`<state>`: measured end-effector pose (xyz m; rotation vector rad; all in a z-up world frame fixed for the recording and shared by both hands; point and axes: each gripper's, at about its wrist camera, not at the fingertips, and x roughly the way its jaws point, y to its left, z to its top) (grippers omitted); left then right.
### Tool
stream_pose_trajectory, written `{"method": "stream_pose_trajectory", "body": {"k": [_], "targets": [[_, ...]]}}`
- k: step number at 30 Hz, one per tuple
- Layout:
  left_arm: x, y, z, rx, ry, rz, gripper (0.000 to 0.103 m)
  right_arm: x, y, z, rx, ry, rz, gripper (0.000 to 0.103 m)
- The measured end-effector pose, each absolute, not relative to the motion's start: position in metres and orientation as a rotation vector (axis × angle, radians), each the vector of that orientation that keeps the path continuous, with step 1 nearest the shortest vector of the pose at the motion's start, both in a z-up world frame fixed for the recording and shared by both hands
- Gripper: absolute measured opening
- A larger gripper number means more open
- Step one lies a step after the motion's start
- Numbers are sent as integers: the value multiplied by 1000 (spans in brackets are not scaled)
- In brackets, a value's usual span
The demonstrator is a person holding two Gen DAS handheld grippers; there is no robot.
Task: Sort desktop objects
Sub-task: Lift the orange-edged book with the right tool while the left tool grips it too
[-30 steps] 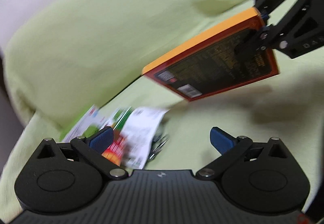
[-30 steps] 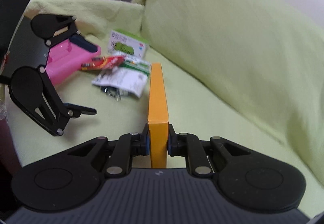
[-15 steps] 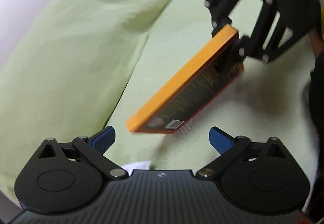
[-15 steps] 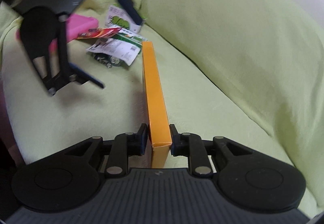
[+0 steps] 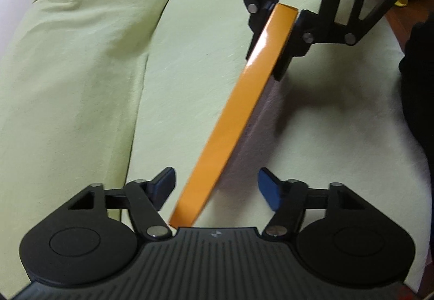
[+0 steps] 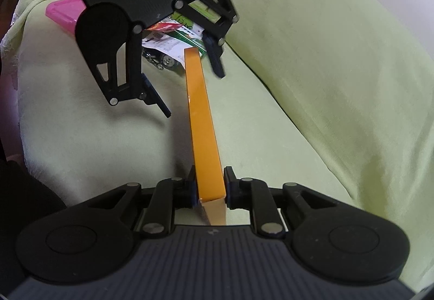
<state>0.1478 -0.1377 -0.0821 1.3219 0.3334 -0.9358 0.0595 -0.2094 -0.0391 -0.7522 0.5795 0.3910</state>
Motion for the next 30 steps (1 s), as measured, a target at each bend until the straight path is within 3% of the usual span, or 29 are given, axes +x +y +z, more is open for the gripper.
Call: {"method": "stream_pose_trajectory", "body": {"k": [7, 15, 21, 23, 30], "targets": [[139, -150, -92, 1349, 369, -950, 48, 63, -214, -47, -818, 590, 295, 18], [133, -157, -91, 1335, 369, -970, 47, 66, -213, -65, -948, 573, 202, 20], [141, -167, -103, 1393, 325, -907, 46, 70, -221, -61, -882, 592, 212, 21], [143, -169, -105, 1380, 341, -902, 30, 71, -225, -59, -857, 599, 208, 21], [144, -171, -102, 1345, 368, -899, 28, 77, -215, -68, -961, 555, 193, 24]]}}
